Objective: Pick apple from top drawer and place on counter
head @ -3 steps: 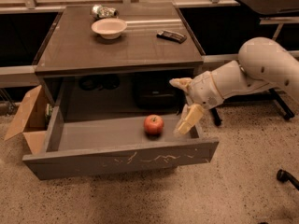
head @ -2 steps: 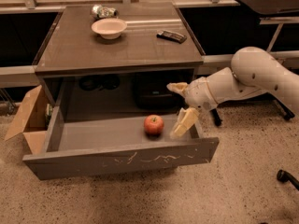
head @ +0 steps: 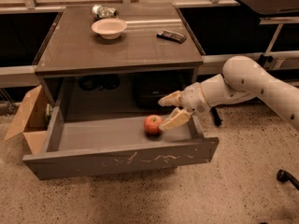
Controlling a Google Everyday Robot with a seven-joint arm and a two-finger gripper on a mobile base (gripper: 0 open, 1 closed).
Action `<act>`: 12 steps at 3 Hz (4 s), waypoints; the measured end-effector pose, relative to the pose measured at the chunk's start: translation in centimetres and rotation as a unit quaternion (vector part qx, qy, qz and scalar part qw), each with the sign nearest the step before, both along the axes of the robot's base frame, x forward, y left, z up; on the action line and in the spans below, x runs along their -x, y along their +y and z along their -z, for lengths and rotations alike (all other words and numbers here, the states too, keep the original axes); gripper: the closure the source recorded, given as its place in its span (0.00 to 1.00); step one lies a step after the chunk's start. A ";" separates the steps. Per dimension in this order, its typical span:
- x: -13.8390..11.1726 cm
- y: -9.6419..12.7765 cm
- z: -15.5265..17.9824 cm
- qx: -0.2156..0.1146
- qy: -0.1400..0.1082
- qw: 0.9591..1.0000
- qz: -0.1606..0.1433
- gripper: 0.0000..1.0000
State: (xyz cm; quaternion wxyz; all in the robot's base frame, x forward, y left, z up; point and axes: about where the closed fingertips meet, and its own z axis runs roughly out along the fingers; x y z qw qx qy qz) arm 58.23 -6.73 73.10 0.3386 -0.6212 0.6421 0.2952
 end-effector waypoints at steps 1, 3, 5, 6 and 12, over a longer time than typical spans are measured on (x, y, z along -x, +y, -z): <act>-1.0 0.3 1.2 -0.004 0.008 1.000 -0.002 0.30; -2.3 1.0 3.7 -0.006 0.028 1.000 -0.011 0.26; -3.2 1.8 6.4 0.002 0.041 0.999 -0.014 0.25; -3.5 2.2 8.0 0.008 0.038 0.999 -0.011 0.25; -3.6 2.9 9.6 0.022 0.038 0.999 -0.021 1.00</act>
Offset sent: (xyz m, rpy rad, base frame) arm 0.0276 0.0065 -0.0376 0.0124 0.0592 0.0167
